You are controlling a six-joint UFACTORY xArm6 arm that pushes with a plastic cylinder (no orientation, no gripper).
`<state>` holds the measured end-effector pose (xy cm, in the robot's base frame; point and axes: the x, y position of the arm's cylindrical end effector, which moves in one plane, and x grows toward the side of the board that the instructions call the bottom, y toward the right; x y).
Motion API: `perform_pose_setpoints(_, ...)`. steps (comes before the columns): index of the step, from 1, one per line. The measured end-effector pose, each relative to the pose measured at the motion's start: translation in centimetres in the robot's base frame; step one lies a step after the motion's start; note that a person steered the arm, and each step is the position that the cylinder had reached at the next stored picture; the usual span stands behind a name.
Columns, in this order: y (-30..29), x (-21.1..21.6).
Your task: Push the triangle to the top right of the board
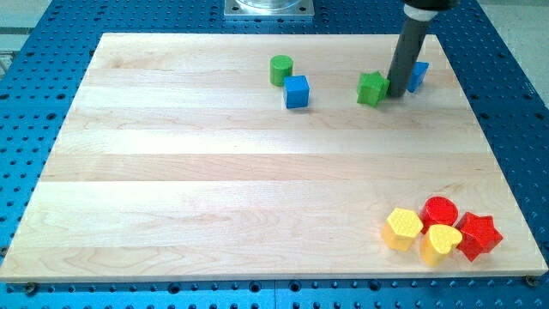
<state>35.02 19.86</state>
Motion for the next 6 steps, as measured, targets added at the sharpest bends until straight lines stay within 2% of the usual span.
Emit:
perform_pose_setpoints(1,3.3,0.8)
perform_pose_setpoints(2,5.0,-2.4)
perform_pose_setpoints(3,4.5,-5.8)
perform_pose_setpoints(5,-0.1,-3.0)
perform_pose_setpoints(6,-2.5,-3.3)
